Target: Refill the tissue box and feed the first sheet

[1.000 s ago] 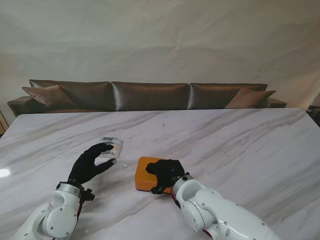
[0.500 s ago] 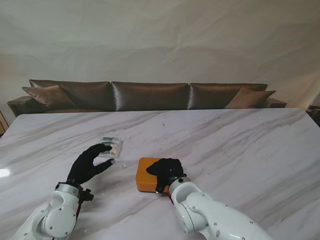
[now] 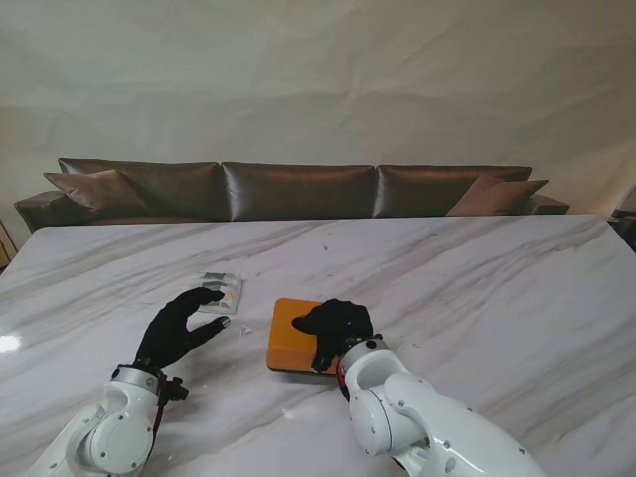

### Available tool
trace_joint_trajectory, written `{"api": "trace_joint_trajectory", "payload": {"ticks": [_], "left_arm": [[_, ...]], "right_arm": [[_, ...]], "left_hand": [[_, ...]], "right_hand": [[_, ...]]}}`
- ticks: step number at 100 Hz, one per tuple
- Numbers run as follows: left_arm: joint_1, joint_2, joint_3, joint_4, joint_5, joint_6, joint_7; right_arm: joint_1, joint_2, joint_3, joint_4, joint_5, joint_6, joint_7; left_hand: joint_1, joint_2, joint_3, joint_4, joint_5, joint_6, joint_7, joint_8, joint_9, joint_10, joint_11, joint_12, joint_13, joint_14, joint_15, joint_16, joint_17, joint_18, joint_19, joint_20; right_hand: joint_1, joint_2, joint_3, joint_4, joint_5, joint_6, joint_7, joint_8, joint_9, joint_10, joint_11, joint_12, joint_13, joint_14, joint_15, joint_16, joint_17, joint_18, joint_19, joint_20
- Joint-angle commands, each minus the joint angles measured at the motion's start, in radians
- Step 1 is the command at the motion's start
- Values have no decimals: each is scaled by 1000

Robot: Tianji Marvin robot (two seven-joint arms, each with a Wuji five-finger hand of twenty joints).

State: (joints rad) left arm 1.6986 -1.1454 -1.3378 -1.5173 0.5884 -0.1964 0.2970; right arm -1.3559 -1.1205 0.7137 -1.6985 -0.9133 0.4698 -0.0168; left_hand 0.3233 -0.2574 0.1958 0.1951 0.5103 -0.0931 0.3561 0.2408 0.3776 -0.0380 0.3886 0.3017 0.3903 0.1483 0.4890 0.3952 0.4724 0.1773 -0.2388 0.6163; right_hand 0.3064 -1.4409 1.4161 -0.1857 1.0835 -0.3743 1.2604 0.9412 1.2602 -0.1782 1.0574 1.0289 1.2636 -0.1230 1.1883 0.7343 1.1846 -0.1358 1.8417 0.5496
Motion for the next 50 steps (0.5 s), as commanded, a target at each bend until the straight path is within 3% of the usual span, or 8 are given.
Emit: {"api": "trace_joint_trajectory", "payload": {"ticks": [1, 6, 12, 24, 31, 50], "left_arm": [[-2, -5, 10, -5, -9, -12, -21], [-4, -4, 15, -8, -16, -16, -31], [-7, -4, 21, -13, -27, -22, -43], [-13, -4, 38, -18, -53, -40, -59], [-16, -5, 51, -20, -69, -48, -66], [-29, -4, 91, -25, -86, -47, -86]], "right_arm": [[-18, 1, 14, -40, 5, 29, 7], [-42, 0, 41, -71, 19, 46, 6], [-72, -3, 73, -103, 44, 67, -2], [-118, -16, 120, -145, 116, 100, -32], [-135, -30, 138, -149, 160, 112, -76], [-164, -68, 164, -143, 259, 125, -176]], "left_hand": [[11, -19, -5, 29, 1, 16, 6, 16, 19, 2, 5, 11, 8, -25, -13, 7, -38, -17, 1635, 1], [12, -29, -5, 28, -4, 17, 3, 15, 17, -1, 2, 9, 5, -26, -17, 6, -51, -16, 1624, -1], [15, -46, -5, 27, -11, 20, -1, 13, 16, 0, 2, 9, -1, -26, -20, 6, -64, -22, 1616, 0], [17, -81, -3, 26, -11, 26, -3, 12, 42, 1, 11, 12, 10, -24, -17, 10, -57, -37, 1617, 4], [19, -89, -1, 27, -9, 32, -4, 11, 60, 2, 13, 12, 16, -22, -16, 11, -55, -40, 1618, 6], [-1, -83, -19, 23, 3, 56, -18, 2, 72, 6, 5, 9, 17, -3, -20, 14, -64, -37, 1609, 7]], "right_hand": [[126, 14, 154, 113, 94, -34, 67, 34, 155, 9, 178, 60, 54, 64, 416, 91, 44, -241, 211, 29], [115, 51, 154, 101, 113, -25, 85, 55, 176, 8, 189, 66, 54, 60, 439, 105, 45, -233, 225, 39], [112, 85, 154, 50, 123, -8, 87, 59, 181, 17, 209, 73, 53, 63, 459, 122, 46, -217, 238, 53], [111, 118, 148, -41, 118, 26, 113, -5, 182, 32, 244, 59, 52, 73, 479, 142, 48, -195, 252, 72], [94, 196, 81, -12, 142, 32, 142, 9, 183, 35, 274, 52, 52, 80, 492, 152, 50, -179, 252, 93], [102, 215, 58, -2, 150, 45, 140, 17, 184, 47, 288, 39, 52, 90, 500, 157, 49, -161, 252, 105]]}}
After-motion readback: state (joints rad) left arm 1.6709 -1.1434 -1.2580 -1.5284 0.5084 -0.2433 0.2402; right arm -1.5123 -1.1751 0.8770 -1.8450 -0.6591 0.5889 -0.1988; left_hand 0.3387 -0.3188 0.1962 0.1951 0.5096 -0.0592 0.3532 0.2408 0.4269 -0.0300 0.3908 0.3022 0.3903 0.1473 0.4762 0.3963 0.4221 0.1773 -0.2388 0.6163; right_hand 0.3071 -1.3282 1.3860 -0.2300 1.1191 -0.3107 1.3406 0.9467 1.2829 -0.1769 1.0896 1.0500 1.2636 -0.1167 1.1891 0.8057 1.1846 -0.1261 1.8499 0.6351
